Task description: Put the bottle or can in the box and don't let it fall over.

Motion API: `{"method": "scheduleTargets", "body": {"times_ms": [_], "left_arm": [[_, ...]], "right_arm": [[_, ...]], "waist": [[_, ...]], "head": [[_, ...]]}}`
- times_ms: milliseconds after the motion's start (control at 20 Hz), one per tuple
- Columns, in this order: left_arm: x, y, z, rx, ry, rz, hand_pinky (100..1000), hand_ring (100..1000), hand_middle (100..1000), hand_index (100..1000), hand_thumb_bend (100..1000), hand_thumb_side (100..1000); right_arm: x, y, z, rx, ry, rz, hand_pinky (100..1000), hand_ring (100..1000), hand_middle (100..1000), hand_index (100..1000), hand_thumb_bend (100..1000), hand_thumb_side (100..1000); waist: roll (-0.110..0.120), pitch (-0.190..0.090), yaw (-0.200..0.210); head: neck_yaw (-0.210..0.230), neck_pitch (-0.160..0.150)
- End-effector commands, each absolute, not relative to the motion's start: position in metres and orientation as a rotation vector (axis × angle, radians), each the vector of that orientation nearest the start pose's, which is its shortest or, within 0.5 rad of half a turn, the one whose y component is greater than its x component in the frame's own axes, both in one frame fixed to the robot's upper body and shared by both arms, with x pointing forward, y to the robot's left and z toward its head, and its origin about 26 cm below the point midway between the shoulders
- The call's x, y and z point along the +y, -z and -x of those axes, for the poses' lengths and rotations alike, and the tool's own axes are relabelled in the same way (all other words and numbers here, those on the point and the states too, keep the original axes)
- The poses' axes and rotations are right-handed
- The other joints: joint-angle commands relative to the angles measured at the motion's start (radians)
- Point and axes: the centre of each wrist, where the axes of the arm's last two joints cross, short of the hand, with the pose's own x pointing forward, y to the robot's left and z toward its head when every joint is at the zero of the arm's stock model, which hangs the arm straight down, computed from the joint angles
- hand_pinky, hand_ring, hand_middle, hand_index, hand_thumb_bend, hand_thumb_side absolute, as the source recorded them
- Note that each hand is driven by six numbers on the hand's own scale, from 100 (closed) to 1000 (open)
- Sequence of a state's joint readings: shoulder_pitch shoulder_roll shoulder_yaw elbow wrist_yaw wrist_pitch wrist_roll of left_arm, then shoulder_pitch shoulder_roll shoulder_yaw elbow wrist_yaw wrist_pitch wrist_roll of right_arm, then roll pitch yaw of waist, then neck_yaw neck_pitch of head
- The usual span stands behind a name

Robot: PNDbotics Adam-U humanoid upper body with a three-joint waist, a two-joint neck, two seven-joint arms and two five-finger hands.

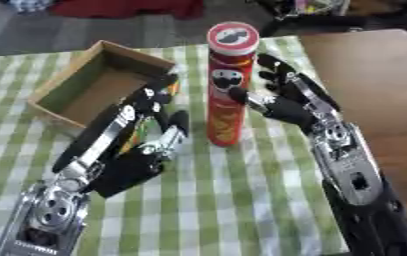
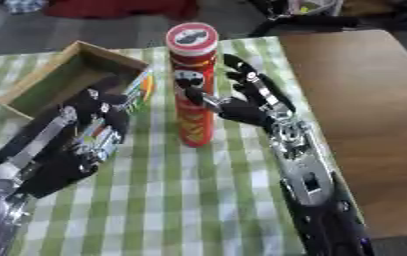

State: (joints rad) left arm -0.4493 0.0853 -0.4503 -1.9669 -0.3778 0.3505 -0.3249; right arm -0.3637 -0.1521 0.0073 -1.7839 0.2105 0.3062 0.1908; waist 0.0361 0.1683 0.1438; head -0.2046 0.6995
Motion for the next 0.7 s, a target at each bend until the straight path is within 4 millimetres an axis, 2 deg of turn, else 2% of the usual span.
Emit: {"method": "scheduleTargets", "body": {"times_ms": [50,700], "left_arm": [[0.096,-0.205,-0.28,-1.963,1.026,0.086,944,943,409,1000,100,720],[0.092,-0.206,-0.29,-1.973,1.012,0.042,946,945,407,1000,100,723]], "right_arm": [[-0.227,-0.167,-0.338,-1.82,-0.472,0.127,1000,1000,1000,1000,676,451],[-0.221,-0.17,-0.343,-1.828,-0.465,0.116,1000,1000,1000,1000,647,465]], "waist": [[0.0,-0.007,0.003],[-0.002,0.017,0.012]], "head": [[0.0,-0.018],[0.005,-0.041]]}}
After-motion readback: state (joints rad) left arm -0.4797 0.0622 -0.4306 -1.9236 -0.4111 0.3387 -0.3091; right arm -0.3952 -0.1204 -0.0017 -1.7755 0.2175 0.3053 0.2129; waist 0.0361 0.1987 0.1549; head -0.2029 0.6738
